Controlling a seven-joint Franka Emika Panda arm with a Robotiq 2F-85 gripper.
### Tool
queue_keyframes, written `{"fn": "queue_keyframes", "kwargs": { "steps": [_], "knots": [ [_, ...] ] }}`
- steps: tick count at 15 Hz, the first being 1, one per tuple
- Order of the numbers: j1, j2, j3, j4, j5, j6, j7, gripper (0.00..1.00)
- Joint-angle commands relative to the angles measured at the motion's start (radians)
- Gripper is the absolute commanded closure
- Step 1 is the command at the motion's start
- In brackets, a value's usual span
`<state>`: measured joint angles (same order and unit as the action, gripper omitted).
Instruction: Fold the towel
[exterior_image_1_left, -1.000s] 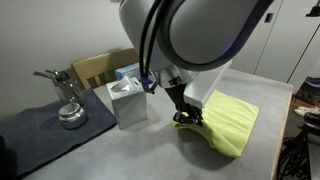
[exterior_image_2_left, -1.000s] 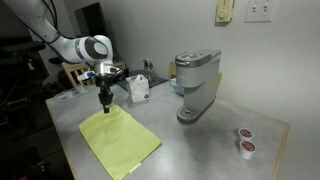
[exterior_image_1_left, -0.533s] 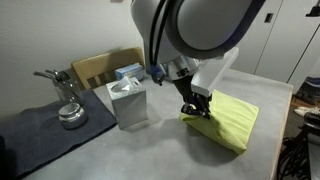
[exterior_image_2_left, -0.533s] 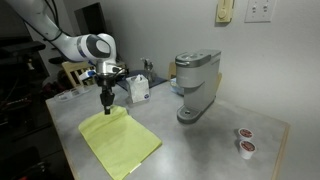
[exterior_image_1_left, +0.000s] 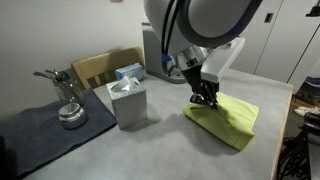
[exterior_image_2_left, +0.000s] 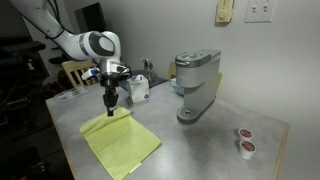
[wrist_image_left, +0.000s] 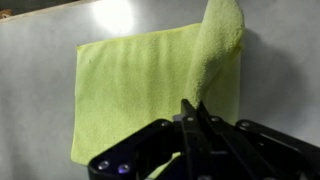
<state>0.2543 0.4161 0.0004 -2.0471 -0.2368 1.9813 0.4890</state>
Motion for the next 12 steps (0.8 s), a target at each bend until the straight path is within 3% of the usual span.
{"fn": "queue_keyframes", "kwargs": {
  "steps": [1,12],
  "knots": [
    [-0.039,-0.041,-0.008,-0.043,-0.021,-0.007,-0.048,0.99],
    [-0.12,-0.044,-0.05,-0.046,-0.048,-0.026,-0.164,0.99]
  ]
}}
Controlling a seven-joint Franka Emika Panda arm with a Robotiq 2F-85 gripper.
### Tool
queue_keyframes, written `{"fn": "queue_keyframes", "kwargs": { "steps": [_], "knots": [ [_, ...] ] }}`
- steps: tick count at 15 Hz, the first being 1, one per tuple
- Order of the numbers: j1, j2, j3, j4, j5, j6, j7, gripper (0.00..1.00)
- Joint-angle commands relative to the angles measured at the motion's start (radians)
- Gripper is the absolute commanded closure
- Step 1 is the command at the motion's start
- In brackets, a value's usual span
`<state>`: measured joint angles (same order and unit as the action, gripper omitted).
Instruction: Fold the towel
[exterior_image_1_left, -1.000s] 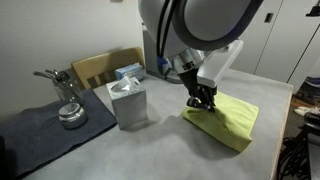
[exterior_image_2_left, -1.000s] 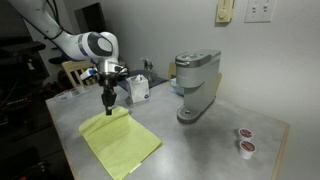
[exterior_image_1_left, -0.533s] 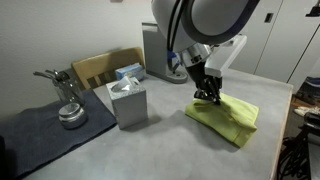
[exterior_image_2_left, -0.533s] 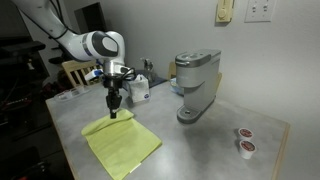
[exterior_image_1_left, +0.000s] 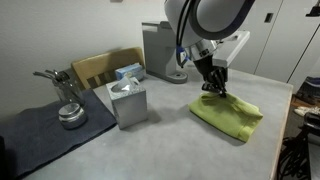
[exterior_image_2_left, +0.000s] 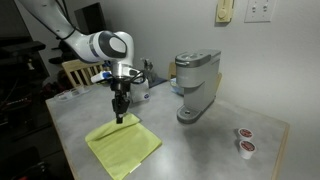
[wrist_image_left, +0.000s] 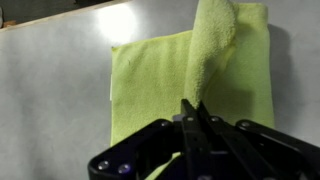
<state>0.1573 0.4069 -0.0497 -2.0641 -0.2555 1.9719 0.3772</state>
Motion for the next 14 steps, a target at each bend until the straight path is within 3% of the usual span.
{"fn": "queue_keyframes", "kwargs": {
  "steps": [1,14],
  "knots": [
    [-0.029,-0.034,-0.002,-0.028,-0.036,-0.019,-0.065,0.99],
    [-0.106,-0.026,-0.034,-0.025,-0.14,-0.003,-0.22,0.99]
  ]
}}
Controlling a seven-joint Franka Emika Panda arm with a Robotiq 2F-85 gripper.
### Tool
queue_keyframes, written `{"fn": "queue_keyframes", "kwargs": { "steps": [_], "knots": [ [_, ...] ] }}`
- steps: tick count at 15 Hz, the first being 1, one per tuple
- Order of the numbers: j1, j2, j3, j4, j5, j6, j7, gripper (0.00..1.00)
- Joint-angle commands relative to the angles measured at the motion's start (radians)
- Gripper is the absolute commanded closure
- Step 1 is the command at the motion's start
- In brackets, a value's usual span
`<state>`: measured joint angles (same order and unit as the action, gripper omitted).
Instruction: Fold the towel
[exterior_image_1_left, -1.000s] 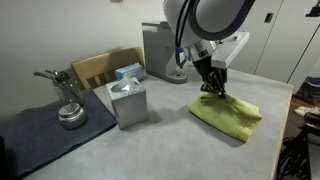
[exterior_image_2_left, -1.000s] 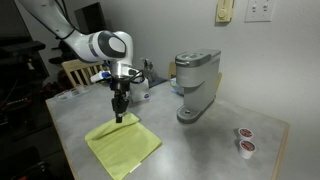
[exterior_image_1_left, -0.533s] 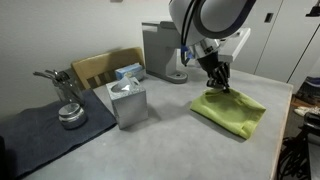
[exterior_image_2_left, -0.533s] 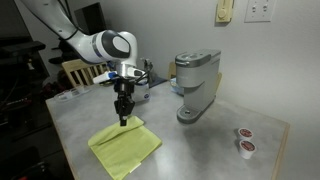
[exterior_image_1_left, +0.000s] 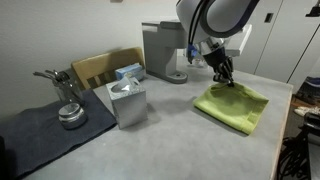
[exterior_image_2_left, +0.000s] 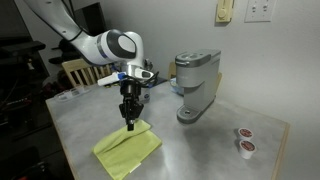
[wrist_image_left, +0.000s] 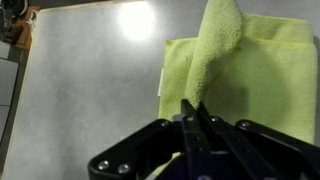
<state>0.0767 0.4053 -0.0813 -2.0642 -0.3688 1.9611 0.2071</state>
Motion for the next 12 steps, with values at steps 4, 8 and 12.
{"fn": "queue_keyframes", "kwargs": {
  "steps": [4,8,12],
  "knots": [
    [-0.044,-0.014,0.0,-0.022,-0.033,0.024,-0.095,0.99],
    [-0.047,0.003,0.014,-0.024,-0.019,0.063,-0.136,0.99],
    [-0.039,0.032,0.032,-0.019,-0.01,0.101,-0.159,0.99]
  ]
}}
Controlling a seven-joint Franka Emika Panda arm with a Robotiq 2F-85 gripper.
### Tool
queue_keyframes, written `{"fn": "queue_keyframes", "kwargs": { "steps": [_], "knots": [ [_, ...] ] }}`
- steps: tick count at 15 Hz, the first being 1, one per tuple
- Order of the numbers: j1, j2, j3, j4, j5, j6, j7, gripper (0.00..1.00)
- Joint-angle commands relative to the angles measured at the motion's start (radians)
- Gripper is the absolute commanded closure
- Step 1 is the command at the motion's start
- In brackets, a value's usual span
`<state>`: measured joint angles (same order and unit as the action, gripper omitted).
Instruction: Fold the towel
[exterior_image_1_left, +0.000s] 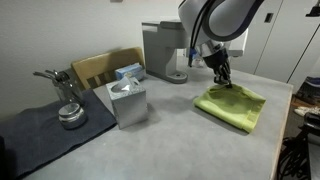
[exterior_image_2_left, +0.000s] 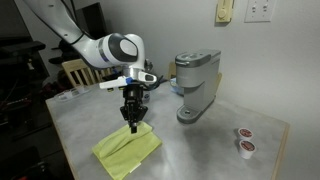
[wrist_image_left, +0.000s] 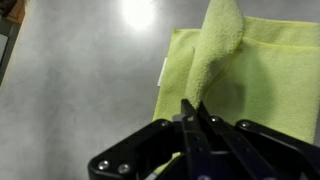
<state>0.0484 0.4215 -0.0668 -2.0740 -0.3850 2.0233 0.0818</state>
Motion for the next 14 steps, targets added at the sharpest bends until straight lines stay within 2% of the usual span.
{"fn": "queue_keyframes", "kwargs": {
  "steps": [1,14],
  "knots": [
    [-0.009,0.024,0.021,-0.008,0.006,0.045,-0.036,0.99],
    [-0.011,0.038,-0.01,-0.016,-0.023,0.015,-0.017,0.99]
  ]
}}
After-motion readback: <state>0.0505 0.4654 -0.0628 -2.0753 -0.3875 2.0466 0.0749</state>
